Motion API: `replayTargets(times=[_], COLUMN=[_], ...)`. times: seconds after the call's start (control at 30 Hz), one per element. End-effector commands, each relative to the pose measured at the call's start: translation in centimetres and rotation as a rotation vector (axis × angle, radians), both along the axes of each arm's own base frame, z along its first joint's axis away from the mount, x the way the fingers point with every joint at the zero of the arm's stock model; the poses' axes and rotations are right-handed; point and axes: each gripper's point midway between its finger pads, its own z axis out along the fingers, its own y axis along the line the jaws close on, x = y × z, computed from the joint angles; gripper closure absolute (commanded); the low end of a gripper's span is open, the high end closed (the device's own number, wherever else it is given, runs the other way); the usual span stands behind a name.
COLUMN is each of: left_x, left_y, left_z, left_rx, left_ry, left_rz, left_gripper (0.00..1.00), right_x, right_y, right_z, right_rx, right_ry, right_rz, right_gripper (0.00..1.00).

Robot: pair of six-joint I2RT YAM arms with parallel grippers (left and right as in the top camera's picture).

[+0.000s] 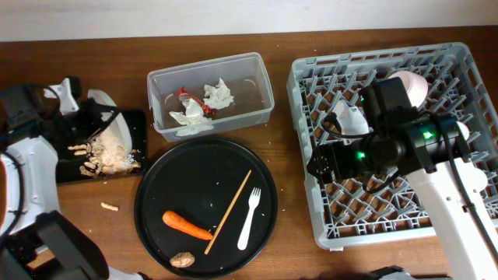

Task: Sort waste into correct bins and load items into the dishwasher rack
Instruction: 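Lift the plate and tip the rice onto the black tray, then set the empty plate back on the round tray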

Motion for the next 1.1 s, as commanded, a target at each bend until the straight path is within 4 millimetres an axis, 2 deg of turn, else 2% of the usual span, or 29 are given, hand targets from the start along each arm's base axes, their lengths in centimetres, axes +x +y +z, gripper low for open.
replayTargets(times=[0.0, 0.17, 0.4, 0.5, 0.6, 0.63, 0.7, 0.77, 0.83, 0.9, 1.07], left_x=[0.0, -0.5, -1.1, -1.2, -1.2, -1.4, -1.7, -1.7, -1.5, -1.5, -1.7], left_y=[-0.8, -0.6, -0.9, -0.9, 0.2, 0.2, -0.6, -0.4, 0.4, 0.5, 0.6], left_z=[1.9, 3.9, 5.7, 5.6, 2.1, 1.8, 3.0, 2.8, 1.4, 1.2, 2.0], left_rx=[-0.184, -0.324, -0.374, -0.375, -0.278, -0.261, -0.264, -0.271, -0.254, -0.241, -0.194], left_ry=[-0.126, -0.232, -0.330, -0.320, -0.155, -0.150, -0.250, -0.224, -0.123, -0.115, -0.127], left_rz=[-0.111, -0.172, -0.235, -0.229, -0.123, -0.129, -0.205, -0.184, -0.112, -0.106, -0.098], left_gripper=[1.00, 1.00, 1.00, 1.00, 1.00, 1.00, 1.00, 1.00, 1.00, 1.00, 1.00], right_x=[-0.3, -0.3, -0.2, -0.2, -0.2, -0.2, -0.2, -0.2, -0.2, -0.2, -0.2], right_y=[0.4, 0.3, 0.0, 0.0, 0.0, 0.0, 0.0, 0.0, 0.0, 0.0, 0.0], right_z=[0.0, -0.1, -0.2, -0.2, -0.2, -0.2, -0.2, -0.2, -0.2, -0.2, -0.2], right_rx=[0.014, 0.008, -0.010, -0.011, -0.011, -0.011, -0.010, -0.010, -0.009, -0.009, -0.009], right_ry=[0.013, 0.011, 0.007, 0.007, 0.007, 0.007, 0.008, 0.009, 0.010, 0.010, 0.010], right_rz=[0.008, 0.007, 0.001, 0.001, 0.001, 0.001, 0.000, -0.003, -0.006, -0.006, -0.006], right_gripper=[0.10, 0.10, 0.11, 0.11, 0.11, 0.10, 0.10, 0.11, 0.11, 0.10, 0.10])
